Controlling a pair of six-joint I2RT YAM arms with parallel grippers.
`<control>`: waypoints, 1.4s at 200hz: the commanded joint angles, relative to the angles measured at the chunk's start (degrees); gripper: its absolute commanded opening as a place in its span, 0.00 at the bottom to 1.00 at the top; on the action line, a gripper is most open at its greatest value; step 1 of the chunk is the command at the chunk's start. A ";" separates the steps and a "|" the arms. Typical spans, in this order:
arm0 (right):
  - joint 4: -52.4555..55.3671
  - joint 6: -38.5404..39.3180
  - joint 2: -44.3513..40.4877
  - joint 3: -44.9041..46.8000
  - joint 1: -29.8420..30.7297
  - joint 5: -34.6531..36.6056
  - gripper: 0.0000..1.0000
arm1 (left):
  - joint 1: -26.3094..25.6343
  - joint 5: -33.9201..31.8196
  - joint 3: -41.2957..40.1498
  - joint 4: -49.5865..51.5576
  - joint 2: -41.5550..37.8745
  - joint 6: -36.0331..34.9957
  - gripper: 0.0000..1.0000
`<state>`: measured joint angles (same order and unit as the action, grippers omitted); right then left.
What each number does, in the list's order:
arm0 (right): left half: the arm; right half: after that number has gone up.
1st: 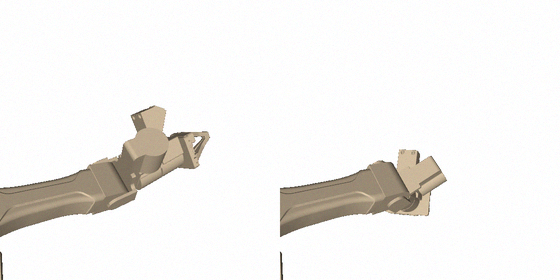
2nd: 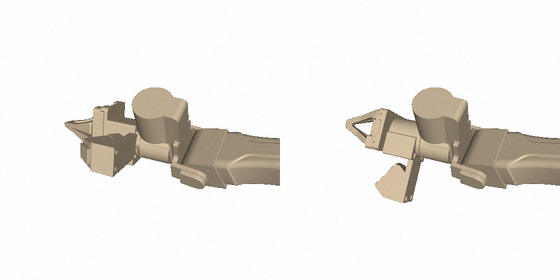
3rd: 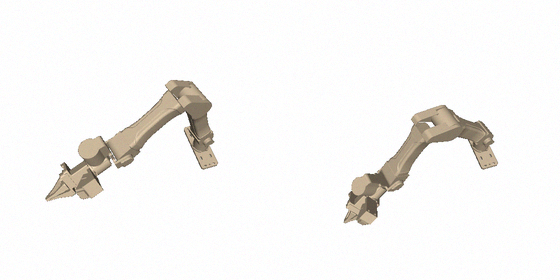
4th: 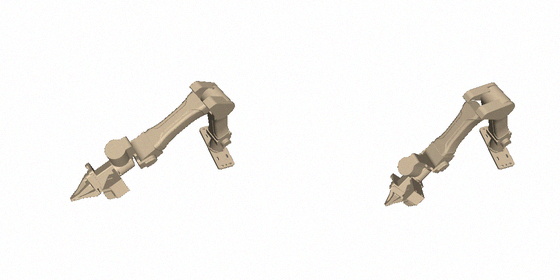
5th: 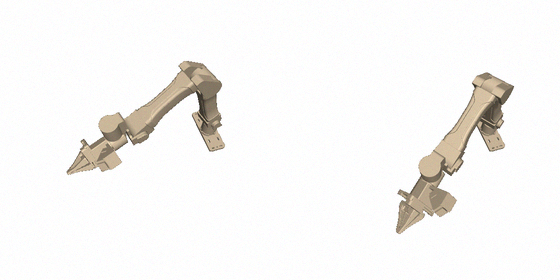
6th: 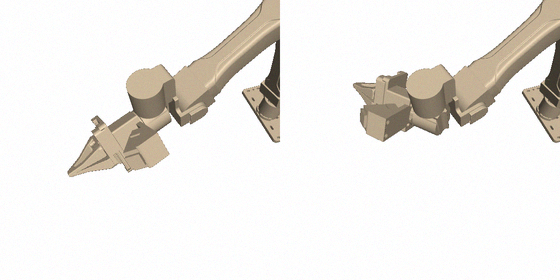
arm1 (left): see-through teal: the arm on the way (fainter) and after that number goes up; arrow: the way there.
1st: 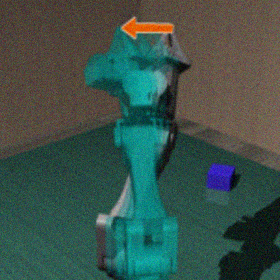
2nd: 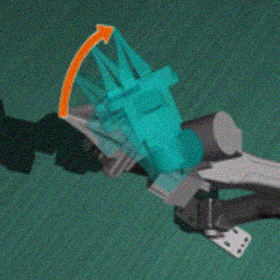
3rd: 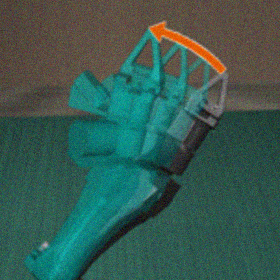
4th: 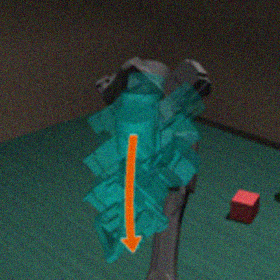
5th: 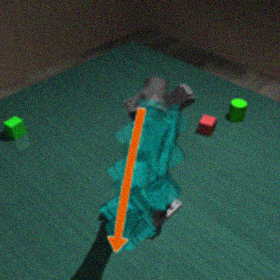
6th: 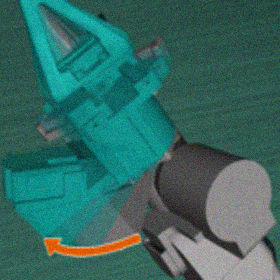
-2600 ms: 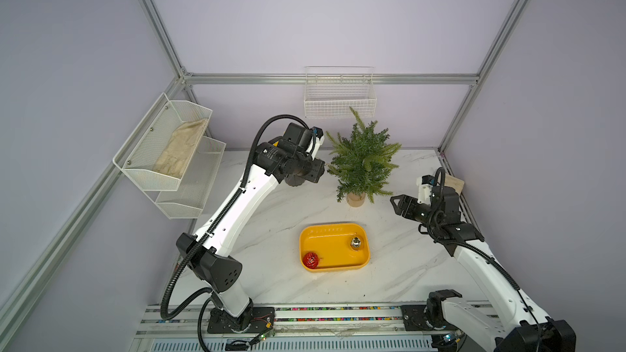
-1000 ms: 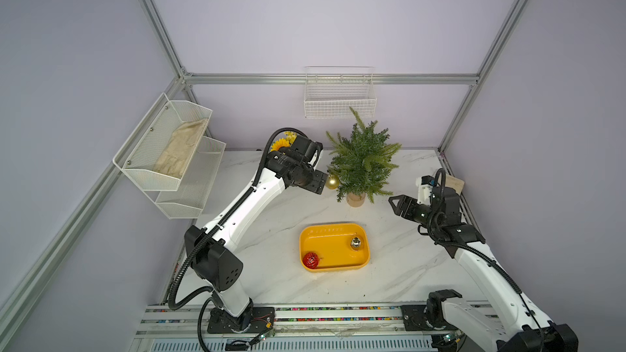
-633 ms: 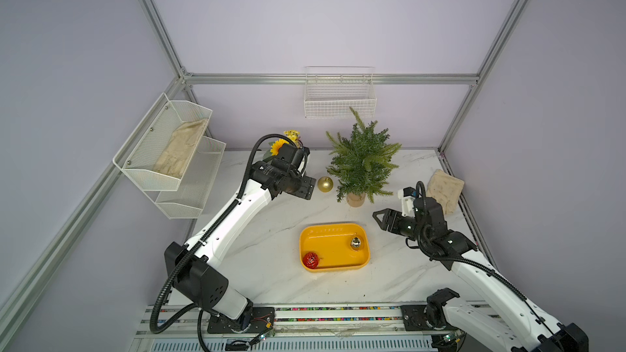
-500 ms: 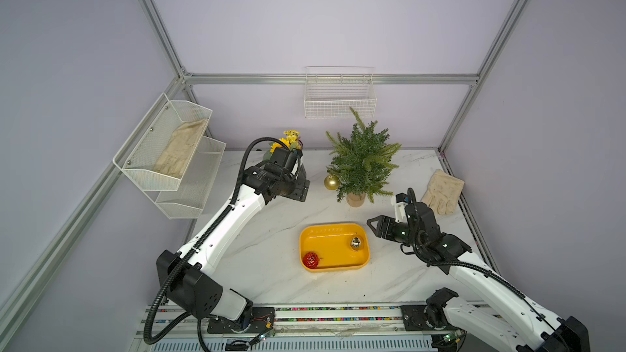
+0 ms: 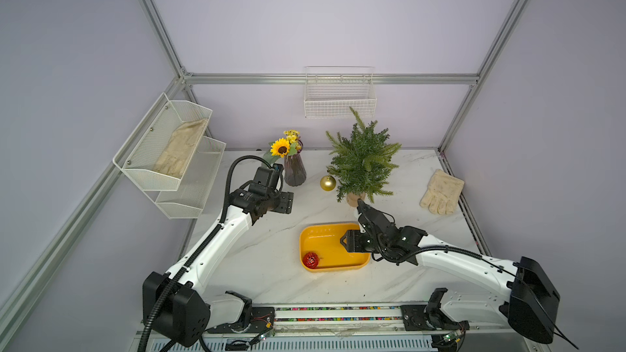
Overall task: Decorate the small christmas tree with ornaments
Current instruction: Hang an ornament on the christmas tree, then pick up an ornament from the container.
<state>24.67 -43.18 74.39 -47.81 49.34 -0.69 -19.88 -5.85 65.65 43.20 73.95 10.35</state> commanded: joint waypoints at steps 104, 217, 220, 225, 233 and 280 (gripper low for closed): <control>17.21 1.52 15.46 -12.07 3.23 16.50 0.65 | 0.58 -5.77 -4.24 -2.50 -5.06 -4.82 0.81; 19.98 1.34 15.69 -12.97 3.74 17.65 0.67 | 0.72 -5.38 -3.75 -2.21 -2.79 -5.05 0.81; 19.83 1.43 15.82 -12.87 3.69 17.59 0.67 | 0.74 -5.35 -3.74 -2.24 -2.81 -5.00 0.81; 19.52 1.51 16.03 -12.89 3.71 17.44 0.67 | 0.72 -5.29 -3.69 -2.17 -2.70 -4.94 0.81; 18.92 1.69 16.37 -12.83 3.69 17.08 0.67 | 0.72 -5.31 -3.68 -2.18 -2.68 -5.00 0.81; 15.60 1.97 18.50 -12.67 3.88 16.07 0.67 | 0.79 -4.89 -3.91 -2.21 -2.76 -4.81 0.81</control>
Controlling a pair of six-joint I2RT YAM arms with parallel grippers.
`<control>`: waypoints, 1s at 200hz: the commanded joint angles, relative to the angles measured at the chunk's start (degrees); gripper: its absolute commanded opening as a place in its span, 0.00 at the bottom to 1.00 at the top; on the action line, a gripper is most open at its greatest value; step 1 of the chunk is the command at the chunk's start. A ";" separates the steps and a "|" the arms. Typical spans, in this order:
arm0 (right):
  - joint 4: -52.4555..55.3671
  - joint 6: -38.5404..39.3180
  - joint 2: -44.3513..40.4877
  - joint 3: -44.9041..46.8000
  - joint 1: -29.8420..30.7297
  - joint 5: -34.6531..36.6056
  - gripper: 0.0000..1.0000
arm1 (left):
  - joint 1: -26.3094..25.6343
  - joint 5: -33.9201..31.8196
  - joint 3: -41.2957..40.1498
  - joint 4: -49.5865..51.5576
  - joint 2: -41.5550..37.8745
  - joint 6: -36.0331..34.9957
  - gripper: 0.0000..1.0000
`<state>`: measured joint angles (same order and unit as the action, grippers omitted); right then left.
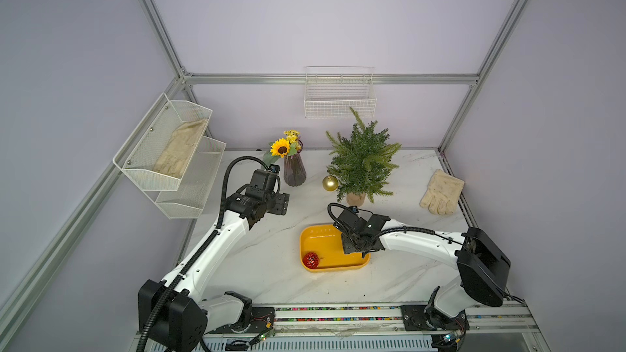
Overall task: Decorate the small christmas tree with ornaments
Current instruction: Pick up an ornament from the container.
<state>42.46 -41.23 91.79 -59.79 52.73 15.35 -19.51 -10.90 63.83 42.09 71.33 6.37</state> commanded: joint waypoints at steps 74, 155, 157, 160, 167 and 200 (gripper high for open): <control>-6.73 0.63 4.44 -1.03 0.65 0.21 0.66 | 0.44 0.44 -1.99 -1.08 0.35 -0.83 0.81; -5.47 2.93 8.12 -3.23 0.76 4.00 0.66 | 0.80 1.10 -1.66 -1.10 1.21 -0.63 0.81; -5.39 3.03 8.18 -3.32 0.79 4.12 0.66 | 0.79 1.11 -1.66 -1.10 1.19 -0.65 0.81; -5.37 3.00 8.27 -3.38 0.77 4.23 0.66 | 0.89 1.17 -1.69 -1.08 1.19 -0.69 0.81; -5.26 3.22 8.41 -3.55 0.76 4.52 0.66 | 0.89 1.15 -1.69 -1.12 1.18 -0.73 0.81; -5.38 3.72 8.15 -3.72 0.72 4.79 0.65 | 1.06 1.14 -1.64 -0.95 1.11 -0.73 0.81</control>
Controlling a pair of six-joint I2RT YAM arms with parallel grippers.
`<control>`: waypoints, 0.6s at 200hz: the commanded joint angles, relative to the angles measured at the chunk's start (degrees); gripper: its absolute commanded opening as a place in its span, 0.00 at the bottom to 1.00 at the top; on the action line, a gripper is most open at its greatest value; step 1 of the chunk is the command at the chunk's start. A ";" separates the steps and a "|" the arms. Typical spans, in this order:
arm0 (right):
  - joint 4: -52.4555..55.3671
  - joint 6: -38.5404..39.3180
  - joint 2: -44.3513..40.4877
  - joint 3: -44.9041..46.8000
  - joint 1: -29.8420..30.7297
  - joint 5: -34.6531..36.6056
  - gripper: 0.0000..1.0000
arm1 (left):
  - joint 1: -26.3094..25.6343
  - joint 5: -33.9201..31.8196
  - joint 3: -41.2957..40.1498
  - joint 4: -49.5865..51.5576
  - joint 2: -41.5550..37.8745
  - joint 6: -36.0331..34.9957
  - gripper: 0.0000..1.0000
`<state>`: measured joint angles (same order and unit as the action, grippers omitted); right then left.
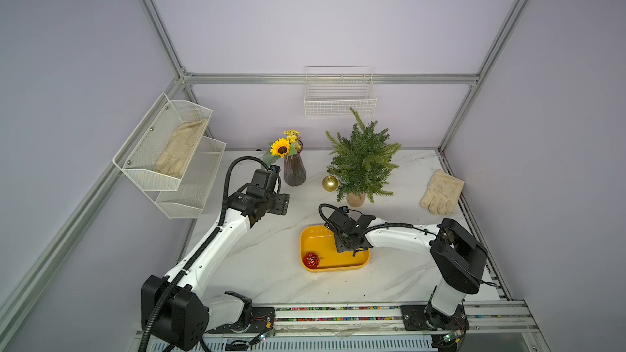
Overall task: Decorate the small christmas tree with ornaments
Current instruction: Pick up an ornament from the container.
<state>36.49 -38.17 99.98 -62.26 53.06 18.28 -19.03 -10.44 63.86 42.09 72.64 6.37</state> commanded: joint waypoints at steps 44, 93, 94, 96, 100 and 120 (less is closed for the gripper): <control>0.69 0.78 -1.65 -1.89 0.47 2.37 0.61 | 0.75 0.88 -1.44 -0.72 -0.29 -0.71 0.81; -0.24 0.60 -8.98 -1.26 0.47 -1.09 0.60 | 0.79 1.05 -1.45 -0.64 -1.05 -0.66 0.81; -0.35 0.58 -9.13 -1.23 0.47 -1.34 0.60 | 0.77 1.13 -1.41 -0.66 -1.12 -0.66 0.81; -0.43 0.63 -9.57 -1.18 0.49 -1.70 0.60 | 0.79 1.12 -1.44 -0.64 -1.13 -0.70 0.81; -0.62 0.79 -10.29 -1.15 0.51 -2.31 0.60 | 0.76 1.29 -1.44 -0.67 -1.30 -0.66 0.81; -1.15 1.63 -13.41 -1.15 0.40 -4.83 0.60 | 0.82 2.91 -1.32 -0.65 -1.72 -0.64 0.81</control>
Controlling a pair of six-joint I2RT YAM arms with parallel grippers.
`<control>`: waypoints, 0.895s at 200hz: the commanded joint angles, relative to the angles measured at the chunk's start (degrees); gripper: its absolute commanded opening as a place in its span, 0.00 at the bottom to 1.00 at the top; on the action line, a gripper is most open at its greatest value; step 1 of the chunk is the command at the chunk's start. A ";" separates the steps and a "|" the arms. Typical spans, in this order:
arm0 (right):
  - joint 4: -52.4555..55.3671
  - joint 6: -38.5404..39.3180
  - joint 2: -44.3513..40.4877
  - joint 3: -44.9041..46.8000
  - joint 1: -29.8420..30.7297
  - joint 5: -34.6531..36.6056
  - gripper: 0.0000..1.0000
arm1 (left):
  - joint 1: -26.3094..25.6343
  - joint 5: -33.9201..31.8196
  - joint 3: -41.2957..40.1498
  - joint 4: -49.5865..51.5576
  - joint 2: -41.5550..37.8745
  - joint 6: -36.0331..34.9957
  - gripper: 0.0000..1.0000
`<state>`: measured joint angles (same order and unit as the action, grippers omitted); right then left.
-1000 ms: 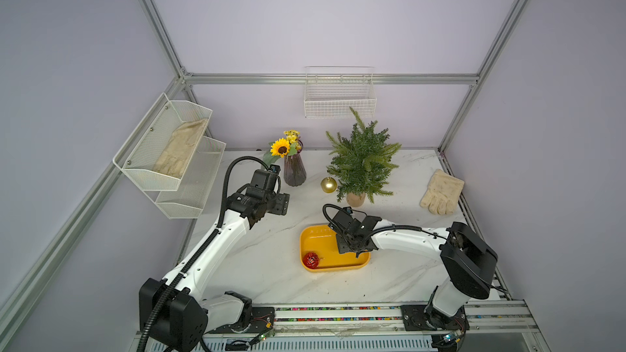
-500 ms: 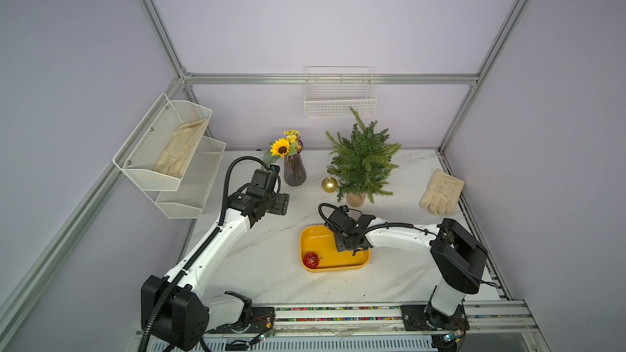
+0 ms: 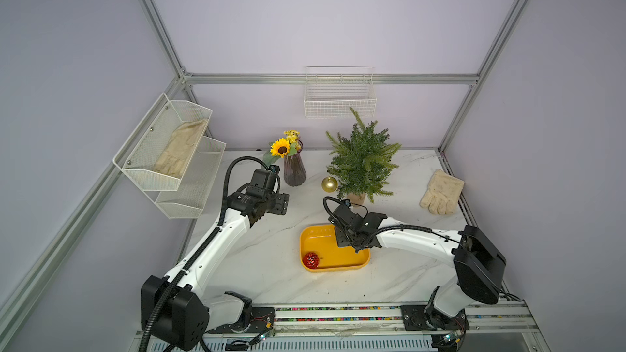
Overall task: Decorate the small christmas tree with ornaments
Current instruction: Pick up an ornament from the container.
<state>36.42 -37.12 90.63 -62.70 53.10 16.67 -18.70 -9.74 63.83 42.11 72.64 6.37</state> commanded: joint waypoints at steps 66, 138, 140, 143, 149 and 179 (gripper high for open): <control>-3.97 6.98 -9.65 -2.70 -0.25 -17.96 0.60 | 0.44 21.51 -0.61 -3.28 -3.34 -4.78 0.78; -15.22 10.71 -15.83 3.93 -9.48 -44.69 0.60 | -3.72 37.89 -7.17 -14.79 -11.02 -9.75 0.78; -15.54 10.75 -16.03 4.15 -9.72 -45.31 0.60 | -4.00 37.80 -7.50 -15.04 -11.27 -10.07 0.78; -15.90 10.74 -16.34 4.51 -10.20 -46.32 0.60 | -4.50 37.82 -7.88 -15.44 -11.70 -10.67 0.78; -16.48 10.85 -16.85 5.08 -11.03 -48.20 0.60 | -5.48 37.78 -8.91 -16.32 -12.56 -12.18 0.77; -18.21 11.39 -19.09 6.81 -14.34 -55.80 0.60 | -11.07 39.52 -14.15 -20.31 -16.91 -20.45 0.79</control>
<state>22.68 -27.22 73.60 -57.17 40.47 -28.69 -26.41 26.04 54.43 27.79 59.16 -5.08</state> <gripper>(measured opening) 0.604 0.784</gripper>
